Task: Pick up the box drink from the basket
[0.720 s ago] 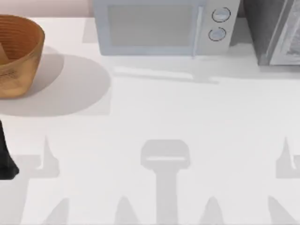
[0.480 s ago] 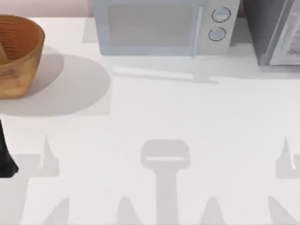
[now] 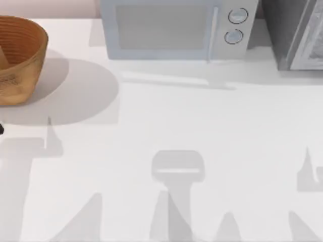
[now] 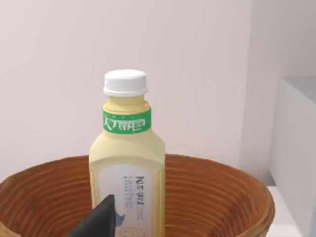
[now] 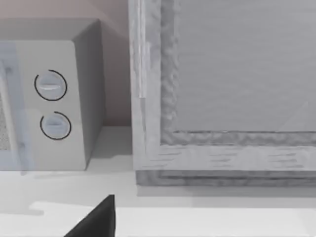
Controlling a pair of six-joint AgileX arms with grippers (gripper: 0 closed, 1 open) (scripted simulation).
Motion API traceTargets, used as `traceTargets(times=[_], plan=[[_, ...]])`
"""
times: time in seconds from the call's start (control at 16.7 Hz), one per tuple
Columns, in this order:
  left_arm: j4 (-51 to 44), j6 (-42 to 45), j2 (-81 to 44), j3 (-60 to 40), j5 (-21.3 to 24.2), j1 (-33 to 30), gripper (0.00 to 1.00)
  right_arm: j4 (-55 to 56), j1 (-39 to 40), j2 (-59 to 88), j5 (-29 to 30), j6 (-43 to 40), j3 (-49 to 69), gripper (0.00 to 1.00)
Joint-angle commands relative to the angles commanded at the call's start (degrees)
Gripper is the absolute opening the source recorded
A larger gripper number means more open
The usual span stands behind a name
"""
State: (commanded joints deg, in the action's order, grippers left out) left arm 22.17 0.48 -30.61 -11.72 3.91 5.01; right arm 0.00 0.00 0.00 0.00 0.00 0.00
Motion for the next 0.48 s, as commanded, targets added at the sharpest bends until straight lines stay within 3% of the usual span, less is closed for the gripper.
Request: traceTargets(times=[0.48], plan=[[27.47, 0.25, -42.62, -13.79, 6.58, 5.08, 1.0, 0.0, 0.0, 0.0, 0.0, 0.0, 0.0, 1.0]])
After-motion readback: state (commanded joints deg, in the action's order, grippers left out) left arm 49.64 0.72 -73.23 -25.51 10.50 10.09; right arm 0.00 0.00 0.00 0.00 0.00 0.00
